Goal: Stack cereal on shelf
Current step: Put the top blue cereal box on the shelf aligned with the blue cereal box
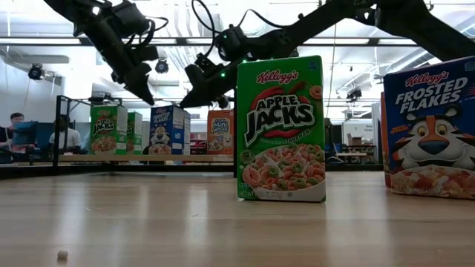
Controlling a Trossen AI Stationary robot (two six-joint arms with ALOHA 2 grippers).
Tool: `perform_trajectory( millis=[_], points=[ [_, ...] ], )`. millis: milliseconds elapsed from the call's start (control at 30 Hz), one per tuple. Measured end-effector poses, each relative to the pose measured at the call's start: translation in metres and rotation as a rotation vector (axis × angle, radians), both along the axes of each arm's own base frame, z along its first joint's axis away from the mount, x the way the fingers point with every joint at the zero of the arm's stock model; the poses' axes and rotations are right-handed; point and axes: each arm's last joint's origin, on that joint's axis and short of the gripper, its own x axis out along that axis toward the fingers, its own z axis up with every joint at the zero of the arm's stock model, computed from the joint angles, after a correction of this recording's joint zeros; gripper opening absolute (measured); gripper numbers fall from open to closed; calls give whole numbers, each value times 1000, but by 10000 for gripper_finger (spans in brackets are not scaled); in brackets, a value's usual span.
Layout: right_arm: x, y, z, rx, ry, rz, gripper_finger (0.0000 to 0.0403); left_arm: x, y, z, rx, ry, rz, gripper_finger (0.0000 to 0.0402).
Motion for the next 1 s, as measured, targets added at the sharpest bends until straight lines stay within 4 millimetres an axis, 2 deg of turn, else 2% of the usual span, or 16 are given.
perform_trajectory(
  millis=[567,1000],
  points=[
    [0,0,-1,-58,17,24,12,-1,2,1,45,15,41,0],
    [0,0,-1,-60,19,26,12,6,8,-13,-5,74,45,0]
  ],
)
